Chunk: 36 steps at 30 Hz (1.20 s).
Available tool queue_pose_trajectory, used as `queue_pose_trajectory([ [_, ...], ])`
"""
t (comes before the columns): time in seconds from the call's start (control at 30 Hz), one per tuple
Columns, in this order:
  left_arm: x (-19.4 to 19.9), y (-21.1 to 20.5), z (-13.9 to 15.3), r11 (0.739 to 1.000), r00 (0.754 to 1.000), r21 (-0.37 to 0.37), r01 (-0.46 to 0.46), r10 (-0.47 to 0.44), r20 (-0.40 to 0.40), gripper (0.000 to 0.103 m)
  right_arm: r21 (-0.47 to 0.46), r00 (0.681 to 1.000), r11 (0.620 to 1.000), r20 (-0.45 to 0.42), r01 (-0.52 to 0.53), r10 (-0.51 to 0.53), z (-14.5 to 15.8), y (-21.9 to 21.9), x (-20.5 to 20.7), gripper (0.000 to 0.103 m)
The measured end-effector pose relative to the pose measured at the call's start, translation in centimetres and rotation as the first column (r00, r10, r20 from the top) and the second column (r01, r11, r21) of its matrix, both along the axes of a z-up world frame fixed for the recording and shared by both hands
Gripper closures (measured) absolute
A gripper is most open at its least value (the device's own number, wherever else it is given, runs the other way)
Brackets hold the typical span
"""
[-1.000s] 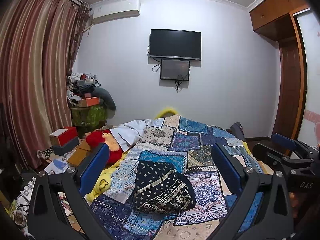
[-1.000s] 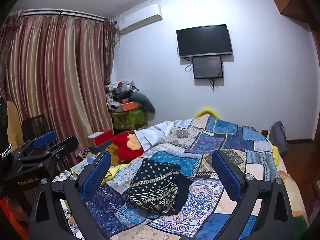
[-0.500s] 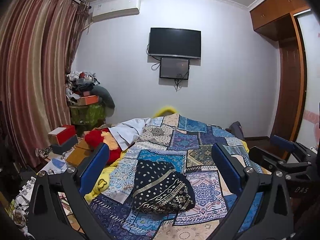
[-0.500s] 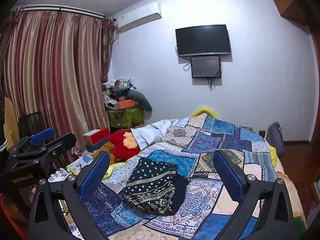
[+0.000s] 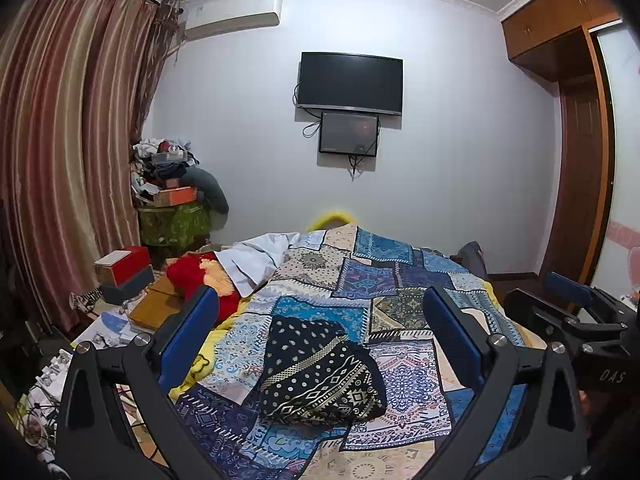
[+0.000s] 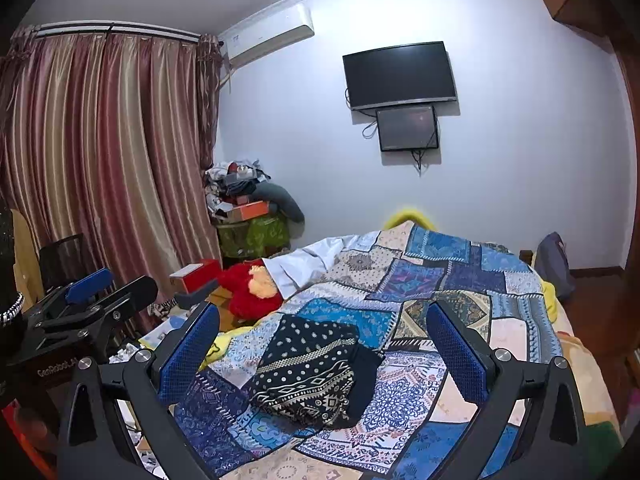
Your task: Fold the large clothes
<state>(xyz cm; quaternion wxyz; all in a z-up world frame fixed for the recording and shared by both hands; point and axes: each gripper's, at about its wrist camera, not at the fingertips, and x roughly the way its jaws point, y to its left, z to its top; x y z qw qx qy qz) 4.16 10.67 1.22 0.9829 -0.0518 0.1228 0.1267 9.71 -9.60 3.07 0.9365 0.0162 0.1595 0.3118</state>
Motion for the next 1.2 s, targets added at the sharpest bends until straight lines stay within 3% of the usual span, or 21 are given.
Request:
queue_pose_trajectory([
  [1.2, 0.73, -0.53, -0.40, 0.996, 0.996, -0.030, 0.083, -0.084, -0.033, 0.000, 0.021, 0.999, 0.999, -0.014, 0.046, -0.046, -0.10, -0.76, -0.02, 0.000],
])
